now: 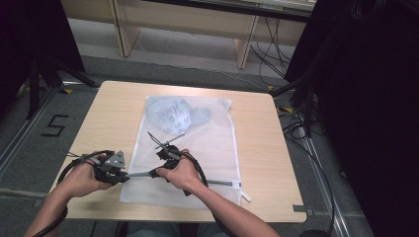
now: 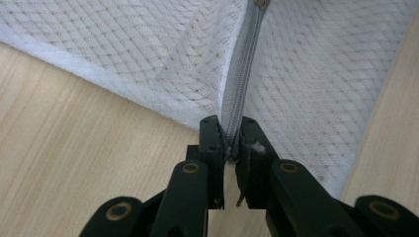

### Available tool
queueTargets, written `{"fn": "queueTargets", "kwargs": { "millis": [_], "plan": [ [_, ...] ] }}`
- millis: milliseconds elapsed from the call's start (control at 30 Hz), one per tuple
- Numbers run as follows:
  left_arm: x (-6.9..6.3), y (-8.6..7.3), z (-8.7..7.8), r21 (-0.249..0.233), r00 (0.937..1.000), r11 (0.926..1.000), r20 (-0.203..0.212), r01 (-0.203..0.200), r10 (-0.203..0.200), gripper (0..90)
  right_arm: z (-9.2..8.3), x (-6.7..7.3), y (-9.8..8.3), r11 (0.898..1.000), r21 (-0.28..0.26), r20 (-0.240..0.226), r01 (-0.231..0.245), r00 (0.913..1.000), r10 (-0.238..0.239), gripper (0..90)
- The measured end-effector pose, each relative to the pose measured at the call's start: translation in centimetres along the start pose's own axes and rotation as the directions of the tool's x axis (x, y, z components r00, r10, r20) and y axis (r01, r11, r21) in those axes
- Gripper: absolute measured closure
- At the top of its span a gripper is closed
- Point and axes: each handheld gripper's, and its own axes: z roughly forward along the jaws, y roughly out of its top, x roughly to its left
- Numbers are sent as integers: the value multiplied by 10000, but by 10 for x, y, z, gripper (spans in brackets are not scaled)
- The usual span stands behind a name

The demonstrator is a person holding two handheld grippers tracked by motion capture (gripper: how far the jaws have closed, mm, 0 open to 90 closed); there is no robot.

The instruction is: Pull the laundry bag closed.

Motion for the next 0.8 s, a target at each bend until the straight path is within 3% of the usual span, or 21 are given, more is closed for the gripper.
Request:
{"fn": "queueTargets", "kwargs": {
  "millis": [67, 133, 200, 233, 400, 467, 500, 667, 733, 800],
  "plan": [
    [0, 0, 0, -15, 10000, 10000, 29, 56, -56, 819, 0, -1, -1, 10000, -13, -30, -39, 10000, 39, 871],
    [0, 0, 0, 39, 9999, 9999, -22, -114, 114, 819, 0, -1, -3, 9998, 101, 18, -176, 9998, 176, 871],
    [1, 0, -1, 180, 9995, 9994, -32, -308, 308, 819, -1, -3, -4, 9999, 131, 21, 55, 10000, -55, 871],
    [2, 0, -1, 182, 9995, 9993, -36, -323, 324, 819, -2, -2, -4, 9998, 153, 43, -129, 9999, 129, 871],
    [2, 1, -1, 200, 9995, 9993, -32, -303, 303, 819, -5, -7, -7, 9995, 175, 137, -276, 9995, 274, 871],
    [-1, 0, 0, -6, 10000, 10000, 9, 15, -15, 819, -6, -8, -8, 9997, 98, 96, -216, 9997, 215, 871],
    [0, 0, -1, 117, 9999, 9998, -16, -142, 142, 819, -6, -8, -8, 9996, 159, 125, -239, 9996, 237, 871],
    [0, 0, -1, -60, 10000, 10000, -9, 23, -23, 819, -7, -11, -11, 9993, 207, 245, -295, 9993, 290, 871],
    [1, 0, -2, 115, 9998, 9998, -35, -183, 183, 819, -8, -13, -12, 9991, 209, 210, -362, 9991, 358, 871],
    [-1, 0, -1, -46, 10000, 10000, -14, 31, -32, 819, -9, -13, -13, 9987, 259, 232, -439, 9988, 433, 871]
  ]
}}
